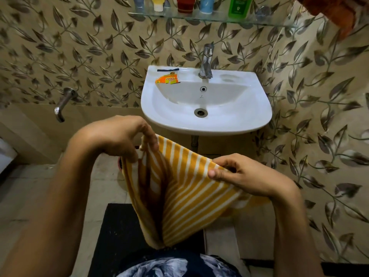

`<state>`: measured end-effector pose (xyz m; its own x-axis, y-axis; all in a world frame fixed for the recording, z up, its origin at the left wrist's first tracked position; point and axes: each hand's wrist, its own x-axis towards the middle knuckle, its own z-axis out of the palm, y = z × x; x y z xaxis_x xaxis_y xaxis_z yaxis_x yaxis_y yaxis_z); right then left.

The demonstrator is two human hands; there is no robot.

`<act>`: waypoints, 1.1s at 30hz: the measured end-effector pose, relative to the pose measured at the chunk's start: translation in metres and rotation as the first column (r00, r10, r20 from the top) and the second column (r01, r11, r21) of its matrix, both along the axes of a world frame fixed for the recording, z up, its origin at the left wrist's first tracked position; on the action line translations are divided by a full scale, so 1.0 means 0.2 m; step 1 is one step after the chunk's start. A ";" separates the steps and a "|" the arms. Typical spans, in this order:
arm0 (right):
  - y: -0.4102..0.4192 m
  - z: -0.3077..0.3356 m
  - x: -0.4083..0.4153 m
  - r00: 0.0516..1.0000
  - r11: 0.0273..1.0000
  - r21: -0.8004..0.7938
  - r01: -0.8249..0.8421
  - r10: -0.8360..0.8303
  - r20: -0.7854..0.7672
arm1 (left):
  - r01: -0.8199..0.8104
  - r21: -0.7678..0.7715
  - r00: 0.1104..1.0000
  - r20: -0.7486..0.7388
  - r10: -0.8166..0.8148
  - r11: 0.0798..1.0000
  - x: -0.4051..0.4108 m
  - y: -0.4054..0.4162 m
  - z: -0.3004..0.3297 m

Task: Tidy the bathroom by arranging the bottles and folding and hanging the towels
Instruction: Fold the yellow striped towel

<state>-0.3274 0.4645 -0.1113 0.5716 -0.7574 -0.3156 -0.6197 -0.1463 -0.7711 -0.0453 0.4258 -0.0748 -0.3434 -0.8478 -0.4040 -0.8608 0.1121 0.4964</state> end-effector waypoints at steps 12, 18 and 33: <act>0.00 0.01 0.16 0.995 0.958 -0.273 -0.082 0.063 -0.079 | 0.471 0.057 0.882 -0.011 -0.472 0.880 -0.29 0.07 -0.07; -0.02 0.00 0.14 0.996 0.976 -0.215 -0.034 0.016 -0.083 | 0.370 0.088 0.929 -0.052 -0.367 0.925 -0.27 0.06 -0.07; 0.00 -0.01 0.01 0.966 0.952 -0.213 0.221 -0.244 -0.090 | 0.094 0.066 0.991 0.091 -0.100 0.993 -0.12 0.01 -0.12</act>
<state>-0.3245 0.4638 -0.1136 0.3410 -0.9192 -0.1969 -0.7366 -0.1312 -0.6635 -0.0696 0.4273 -0.0991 -0.3810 -0.7847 -0.4890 -0.8906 0.1693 0.4222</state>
